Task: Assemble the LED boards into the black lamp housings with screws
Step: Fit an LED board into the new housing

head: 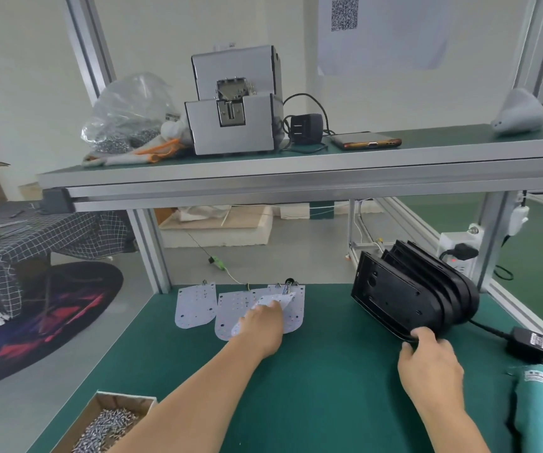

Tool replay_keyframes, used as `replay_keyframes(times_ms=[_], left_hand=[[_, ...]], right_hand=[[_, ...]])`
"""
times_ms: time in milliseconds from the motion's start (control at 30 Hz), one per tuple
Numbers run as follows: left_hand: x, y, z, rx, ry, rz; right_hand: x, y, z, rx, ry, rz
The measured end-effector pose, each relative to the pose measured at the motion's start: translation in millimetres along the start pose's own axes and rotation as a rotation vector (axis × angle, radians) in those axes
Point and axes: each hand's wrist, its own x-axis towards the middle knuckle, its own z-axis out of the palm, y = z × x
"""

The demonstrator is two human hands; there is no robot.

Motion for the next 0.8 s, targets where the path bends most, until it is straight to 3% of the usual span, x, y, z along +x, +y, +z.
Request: replay_keyframes(times_ms=[267, 400, 600, 800], left_hand=[[-17.5, -13.7, 5.5, -0.299, 0.109, 0.033], [-37.3, -12.1, 8.8, -0.431, 0.214, 0.119], [-88.5, -10.7, 15.7, -0.448, 0.411, 0.231], [-155.9, 11.8, 6.8, -0.475, 0.523, 0.495]], right_hand=[[-5.0, 2.3, -0.9, 0.166, 0.15, -0.047], [-15.7, 3.4, -5.5, 0.158, 0.123, 0.01], [-35.5, 3.6, -16.8, -0.114, -0.169, -0.09], [-48.2, 12.0, -26.8, -0.033, -0.398, -0.247]])
